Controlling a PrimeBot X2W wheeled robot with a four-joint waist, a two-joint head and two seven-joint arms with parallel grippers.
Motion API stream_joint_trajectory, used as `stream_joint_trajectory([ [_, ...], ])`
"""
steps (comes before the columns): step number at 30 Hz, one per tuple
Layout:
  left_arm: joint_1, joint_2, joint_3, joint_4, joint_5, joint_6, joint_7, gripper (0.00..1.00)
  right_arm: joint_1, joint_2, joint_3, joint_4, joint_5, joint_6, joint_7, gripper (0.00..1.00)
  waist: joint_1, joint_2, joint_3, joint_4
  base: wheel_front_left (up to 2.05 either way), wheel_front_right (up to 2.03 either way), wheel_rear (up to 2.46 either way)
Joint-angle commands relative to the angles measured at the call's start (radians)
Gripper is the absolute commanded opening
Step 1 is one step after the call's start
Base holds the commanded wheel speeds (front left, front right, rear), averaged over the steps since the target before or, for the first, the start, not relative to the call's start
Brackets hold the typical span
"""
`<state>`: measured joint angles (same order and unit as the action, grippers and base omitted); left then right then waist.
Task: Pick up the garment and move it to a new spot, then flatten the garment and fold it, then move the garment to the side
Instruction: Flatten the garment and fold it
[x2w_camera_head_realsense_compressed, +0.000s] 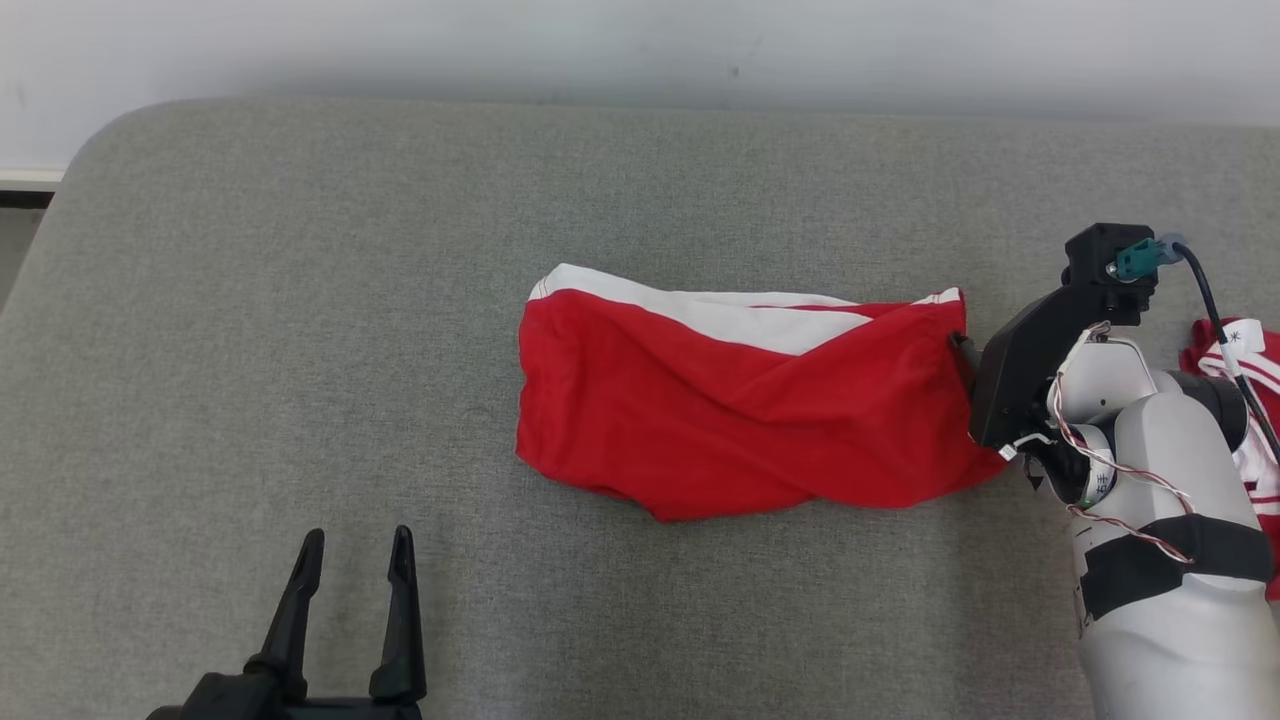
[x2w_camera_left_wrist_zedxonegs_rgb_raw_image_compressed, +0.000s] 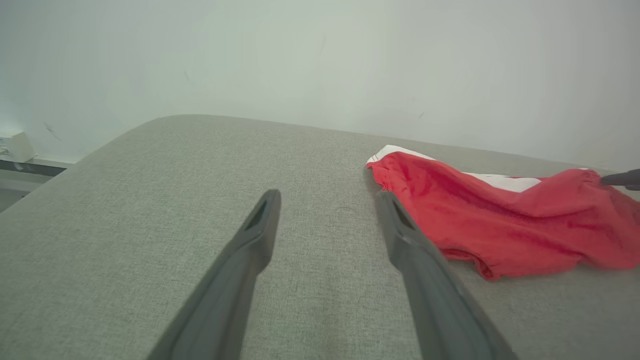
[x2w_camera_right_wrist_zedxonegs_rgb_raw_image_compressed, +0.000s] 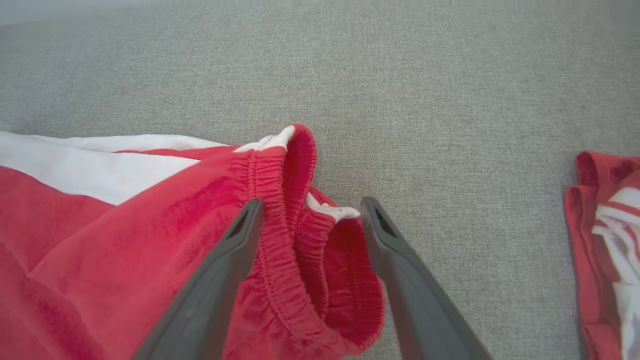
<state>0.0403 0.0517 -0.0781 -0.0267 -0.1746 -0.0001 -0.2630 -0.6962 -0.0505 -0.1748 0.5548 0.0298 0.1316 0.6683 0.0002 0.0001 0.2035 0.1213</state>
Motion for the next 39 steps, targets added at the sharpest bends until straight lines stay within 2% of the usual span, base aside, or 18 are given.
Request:
stream_joint_trajectory([
  [1, -0.015, -0.002, -0.002, -0.001, -0.004, 0.004, -0.001, 1.0, -0.004, 0.0, 0.002, 0.001, 0.014, -0.002, -0.008, 1.0, -0.0002, -0.0001, -0.001, -0.004, 0.0, 0.0, 0.0],
  [14, -0.037, -0.001, -0.015, 0.0, -0.012, 0.001, -0.001, 1.0, -0.007, 0.0, 0.018, 0.067, 0.011, -0.002, -0.103, 1.0, -0.0002, -0.0001, 0.028, -0.006, 0.0, 0.0, 0.0],
  [20, -0.049, -0.001, -0.016, 0.008, -0.019, 0.0, -0.001, 1.0, 0.022, 0.0, -0.015, 0.09, -0.073, -0.002, -0.15, 1.0, -0.0002, -0.0001, 0.038, -0.001, 0.0, 0.0, 0.0],
  [25, -0.05, -0.001, -0.011, 0.011, -0.019, -0.002, -0.001, 1.0, 0.044, 0.0, -0.03, 0.106, -0.085, -0.002, -0.175, 1.0, -0.0002, -0.0001, 0.04, -0.01, 0.0, 0.0, 0.0],
  [36, -0.063, -0.001, -0.01, 0.021, -0.016, -0.011, -0.001, 1.0, 0.037, 0.003, -0.02, 0.243, 0.01, -0.002, -0.195, 1.0, -0.0002, -0.0001, 0.046, -0.012, 0.0, 0.0, 0.0],
  [37, -0.064, -0.001, -0.008, 0.022, -0.016, -0.012, -0.001, 1.0, 0.035, 0.004, -0.016, 0.253, 0.013, -0.002, -0.198, 0.96, -0.0002, -0.0001, 0.046, -0.012, 0.0, 0.0, 0.0],
  [38, -0.063, -0.001, -0.008, 0.024, -0.016, -0.013, -0.001, 1.0, 0.033, 0.005, -0.007, 0.263, 0.017, -0.002, -0.197, 0.75, -0.0002, -0.0001, 0.044, -0.011, 0.0, 0.0, 0.0],
  [39, -0.062, -0.001, -0.008, 0.026, -0.016, -0.015, -0.001, 1.0, 0.032, 0.006, 0.001, 0.275, 0.02, -0.002, -0.198, 0.35, -0.0002, -0.0001, 0.042, -0.01, 0.0, 0.0, 0.0],
])
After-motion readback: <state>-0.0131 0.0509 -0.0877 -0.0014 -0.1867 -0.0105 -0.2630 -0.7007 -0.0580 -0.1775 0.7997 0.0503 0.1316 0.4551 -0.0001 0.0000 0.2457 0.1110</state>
